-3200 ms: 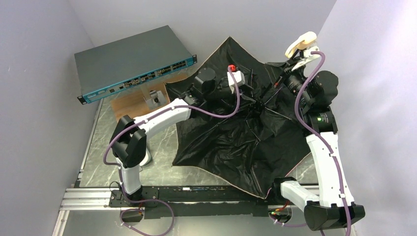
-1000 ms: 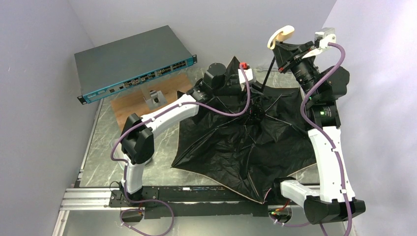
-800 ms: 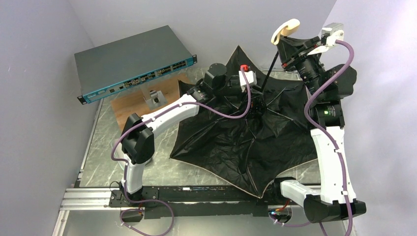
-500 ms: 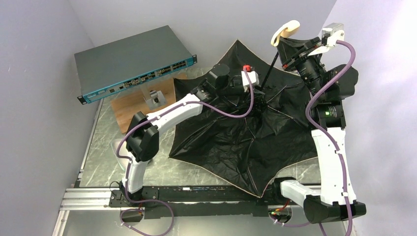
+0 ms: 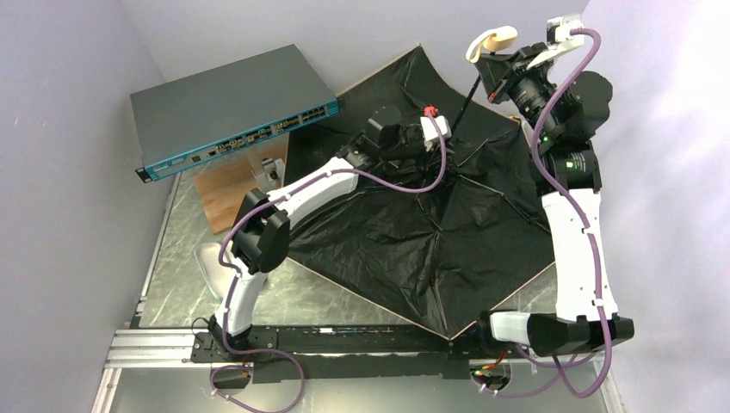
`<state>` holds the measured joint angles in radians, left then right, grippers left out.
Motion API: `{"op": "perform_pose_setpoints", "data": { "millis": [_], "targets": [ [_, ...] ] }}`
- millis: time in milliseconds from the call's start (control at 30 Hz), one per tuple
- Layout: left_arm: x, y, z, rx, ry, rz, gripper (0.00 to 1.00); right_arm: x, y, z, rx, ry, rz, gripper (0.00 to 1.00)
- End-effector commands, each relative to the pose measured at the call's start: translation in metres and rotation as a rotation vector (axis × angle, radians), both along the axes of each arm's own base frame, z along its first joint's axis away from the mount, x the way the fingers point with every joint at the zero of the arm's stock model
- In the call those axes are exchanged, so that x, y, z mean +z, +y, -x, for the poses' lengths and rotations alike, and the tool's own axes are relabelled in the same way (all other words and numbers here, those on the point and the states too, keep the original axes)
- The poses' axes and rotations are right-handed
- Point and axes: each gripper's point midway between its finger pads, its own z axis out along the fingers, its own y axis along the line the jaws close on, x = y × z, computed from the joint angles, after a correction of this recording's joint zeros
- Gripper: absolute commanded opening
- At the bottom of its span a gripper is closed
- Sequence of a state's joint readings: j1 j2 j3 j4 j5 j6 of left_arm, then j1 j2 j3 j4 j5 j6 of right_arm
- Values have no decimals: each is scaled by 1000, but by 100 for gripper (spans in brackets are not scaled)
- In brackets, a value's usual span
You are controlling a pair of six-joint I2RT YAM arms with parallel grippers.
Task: Open the umbrella
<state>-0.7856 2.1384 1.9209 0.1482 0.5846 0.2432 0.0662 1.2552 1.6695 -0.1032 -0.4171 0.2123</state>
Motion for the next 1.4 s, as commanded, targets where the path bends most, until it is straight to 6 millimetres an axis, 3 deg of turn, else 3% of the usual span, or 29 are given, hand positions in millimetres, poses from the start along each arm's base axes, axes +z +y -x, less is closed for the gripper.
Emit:
{"op": "perform_pose_setpoints", "data": {
  "millis": [0,267,467,800,967,1033,1133,1200,1267,1367],
  "targets": [
    [-150,38,-27,146,221,-344,27,169,-11,124,13,-550,-128,0],
    [-187,50,-20,158,300,-430,28,162,-19,123,-54,-559,-103,0],
    [-207,60,-26,190,324,-547,32,175,-25,130,-88,-605,-96,0],
    [-248,103,-1,196,366,-717,32,167,-30,133,-117,-602,-103,0],
    [-264,110,15,176,410,-720,31,169,-32,137,-124,-608,-106,0],
    [-246,98,15,145,400,-650,3,167,-27,139,-99,-597,-103,0],
    [-188,71,5,131,344,-469,0,140,-17,134,-38,-505,-87,0],
    [-144,47,0,92,297,-371,0,95,-9,117,-2,-393,-58,0],
    [-104,28,-4,43,257,-275,0,54,-5,109,14,-288,-49,18],
    [-51,8,-6,2,201,-138,0,-2,-3,110,25,-167,-16,56]
  ]
}}
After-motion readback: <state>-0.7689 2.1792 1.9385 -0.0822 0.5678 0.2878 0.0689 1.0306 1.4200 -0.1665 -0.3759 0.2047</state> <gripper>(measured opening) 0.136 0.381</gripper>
